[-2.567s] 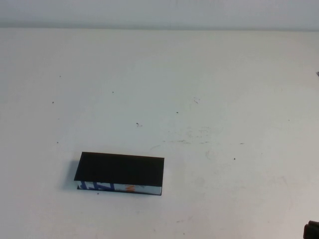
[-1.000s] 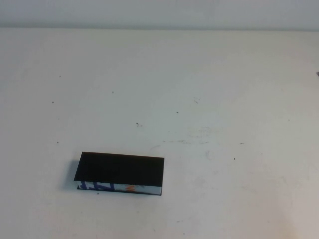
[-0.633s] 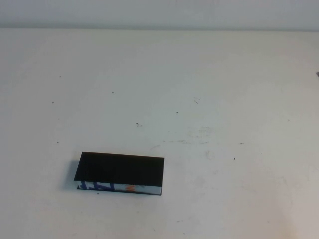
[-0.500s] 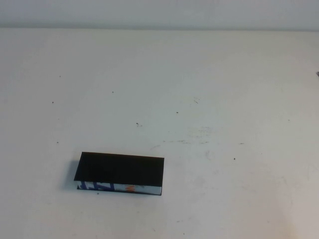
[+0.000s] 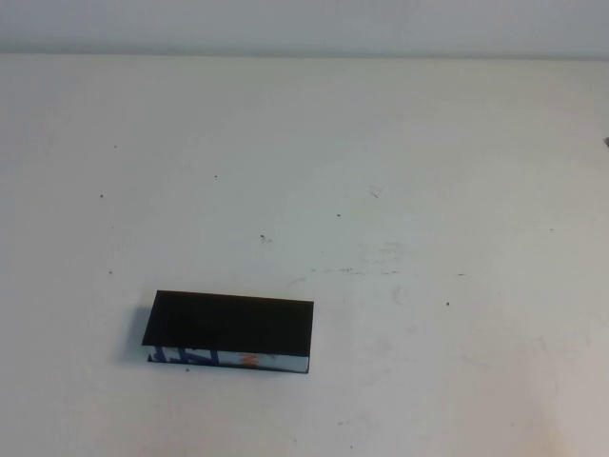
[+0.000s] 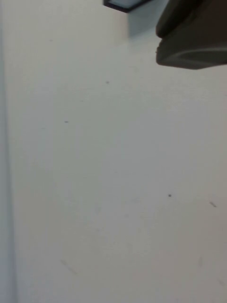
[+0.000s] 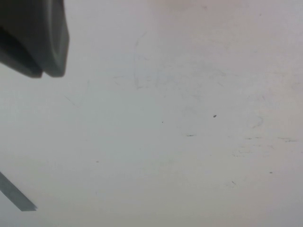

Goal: Return glasses to glasses case

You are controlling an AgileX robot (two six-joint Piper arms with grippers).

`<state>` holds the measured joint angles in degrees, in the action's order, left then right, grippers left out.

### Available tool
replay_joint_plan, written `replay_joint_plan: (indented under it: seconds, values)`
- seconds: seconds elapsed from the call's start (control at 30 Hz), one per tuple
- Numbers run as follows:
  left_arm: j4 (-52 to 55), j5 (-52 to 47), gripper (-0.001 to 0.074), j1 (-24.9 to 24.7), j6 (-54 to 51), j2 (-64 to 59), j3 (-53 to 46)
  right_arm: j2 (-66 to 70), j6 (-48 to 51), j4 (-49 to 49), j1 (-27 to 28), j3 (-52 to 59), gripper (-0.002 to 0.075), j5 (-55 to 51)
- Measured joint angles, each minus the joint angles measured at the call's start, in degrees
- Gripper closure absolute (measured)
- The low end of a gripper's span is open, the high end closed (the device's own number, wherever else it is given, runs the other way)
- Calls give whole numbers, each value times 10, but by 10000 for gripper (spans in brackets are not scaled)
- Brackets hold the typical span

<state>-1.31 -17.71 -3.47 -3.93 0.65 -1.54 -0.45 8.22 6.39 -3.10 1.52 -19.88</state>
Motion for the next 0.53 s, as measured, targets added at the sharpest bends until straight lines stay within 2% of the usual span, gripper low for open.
replay_joint_plan:
  seconds: [0.1, 0.53]
  values:
    - [18, -34, 736, 1, 16, 0, 0, 0, 0, 0, 0, 0, 739, 0]
    - [24, -39, 736, 1, 23, 0, 0, 0, 1, 0, 0, 0, 739, 0]
